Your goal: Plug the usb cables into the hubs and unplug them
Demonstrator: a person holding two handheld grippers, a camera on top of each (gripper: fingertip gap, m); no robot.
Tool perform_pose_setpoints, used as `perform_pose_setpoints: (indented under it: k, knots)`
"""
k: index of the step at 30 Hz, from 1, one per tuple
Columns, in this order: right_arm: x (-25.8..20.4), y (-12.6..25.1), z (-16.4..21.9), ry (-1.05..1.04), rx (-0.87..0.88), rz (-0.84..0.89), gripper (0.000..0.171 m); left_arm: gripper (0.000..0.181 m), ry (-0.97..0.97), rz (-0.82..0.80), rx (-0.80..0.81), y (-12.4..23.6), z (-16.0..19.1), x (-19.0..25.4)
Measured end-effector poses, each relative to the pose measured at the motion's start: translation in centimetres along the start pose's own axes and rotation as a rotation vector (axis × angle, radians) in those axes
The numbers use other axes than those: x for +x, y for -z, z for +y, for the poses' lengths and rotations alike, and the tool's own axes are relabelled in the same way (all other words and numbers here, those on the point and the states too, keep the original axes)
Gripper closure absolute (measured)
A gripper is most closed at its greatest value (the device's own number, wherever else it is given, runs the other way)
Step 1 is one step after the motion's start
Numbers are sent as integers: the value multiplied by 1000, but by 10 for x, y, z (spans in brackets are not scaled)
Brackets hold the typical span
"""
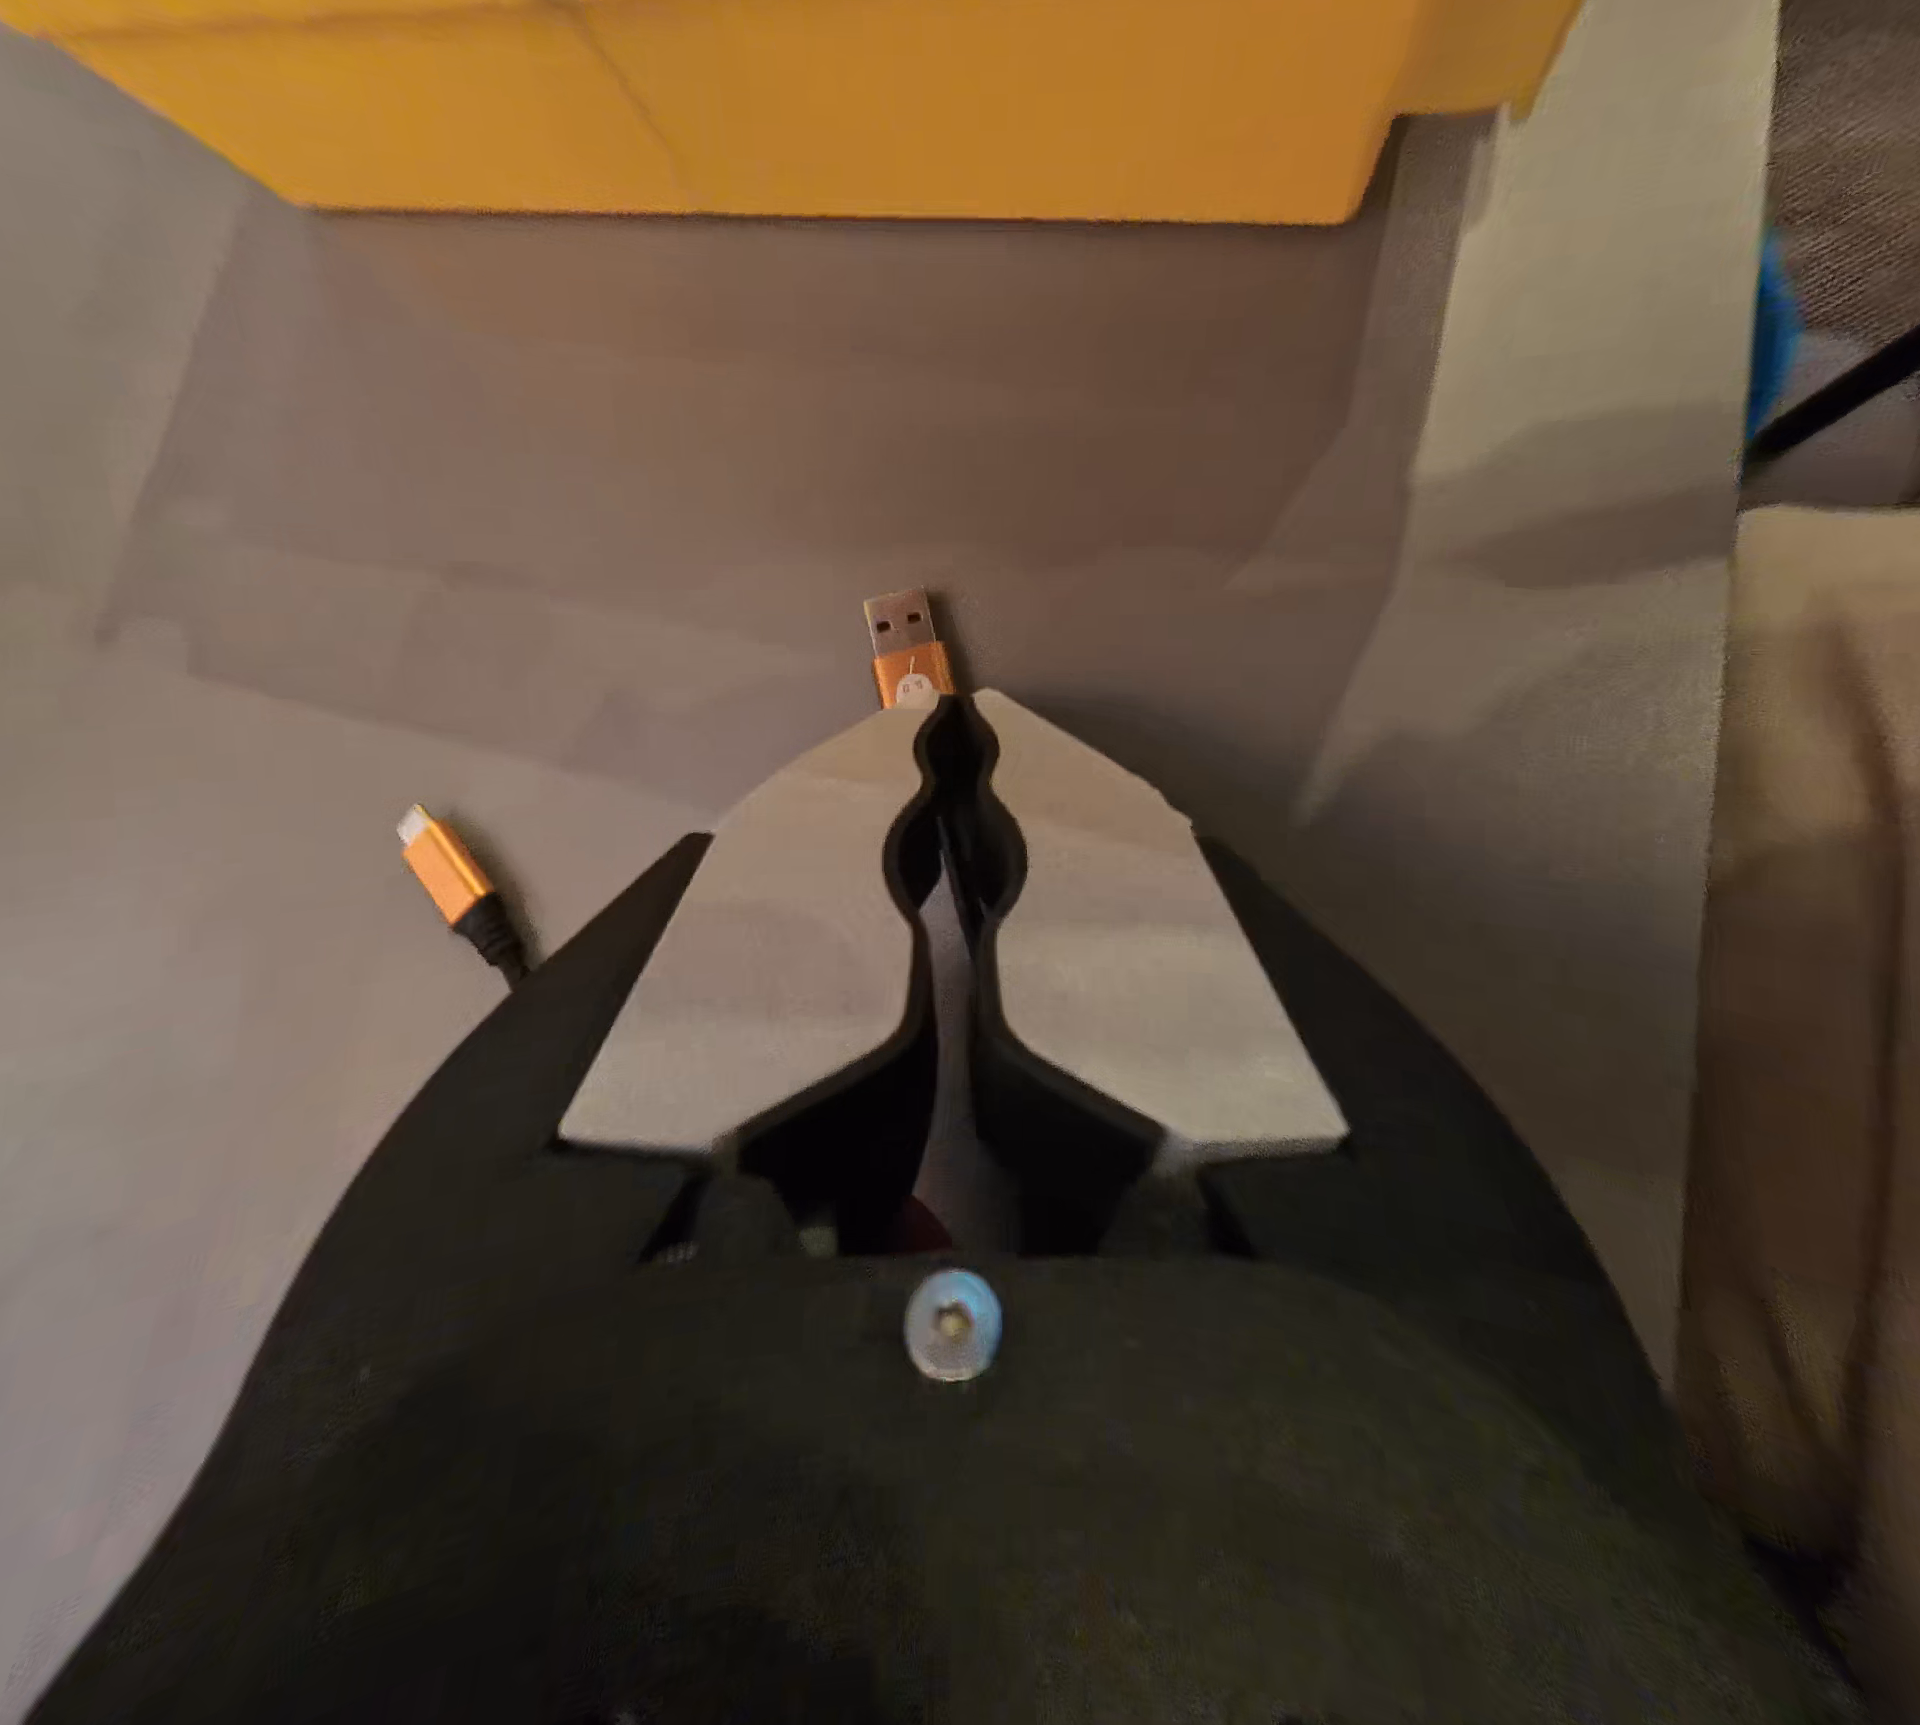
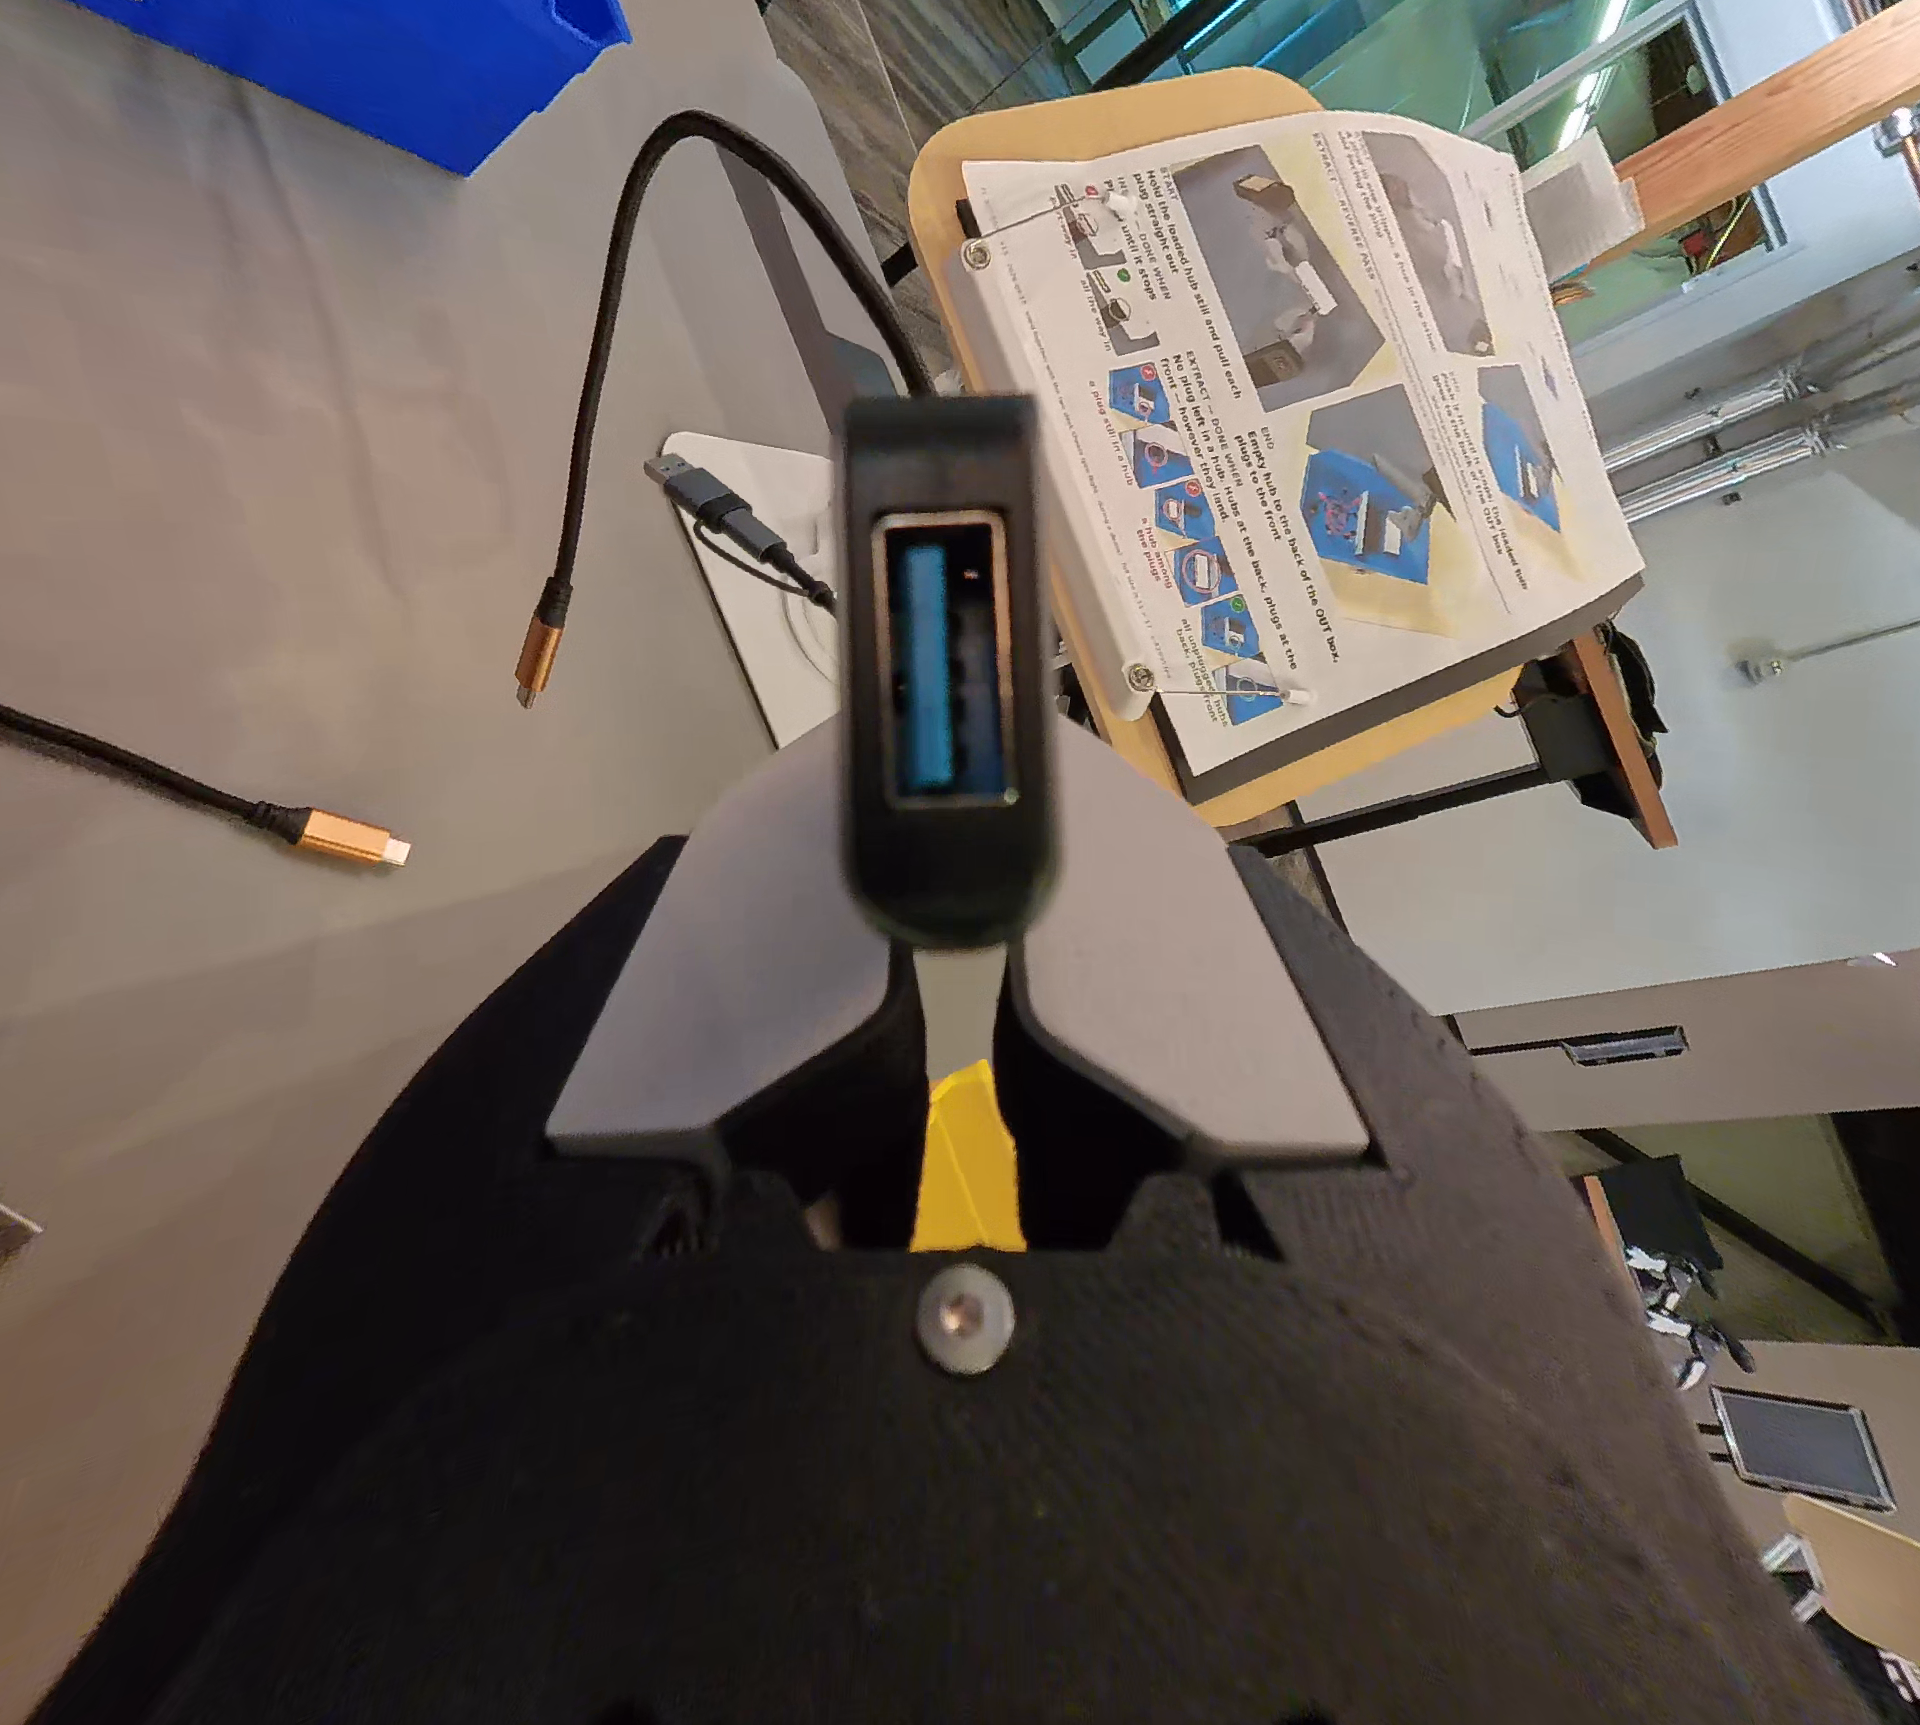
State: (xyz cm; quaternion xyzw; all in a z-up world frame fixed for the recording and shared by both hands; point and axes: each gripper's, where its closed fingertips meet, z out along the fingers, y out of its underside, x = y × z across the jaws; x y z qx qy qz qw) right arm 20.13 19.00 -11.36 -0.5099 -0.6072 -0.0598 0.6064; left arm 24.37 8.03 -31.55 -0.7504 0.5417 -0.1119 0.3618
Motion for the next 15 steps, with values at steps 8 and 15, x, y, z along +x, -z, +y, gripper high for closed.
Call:
perform_pose_setpoints:
  k: [8,15]
  knots:
    - [2,1,-2,-12,13,0,159,154,-41,-35,-92,0,4,-10]
    - [7,3,-1,-30,20,8,159,150,-7,-66,-91,0,8,-19]
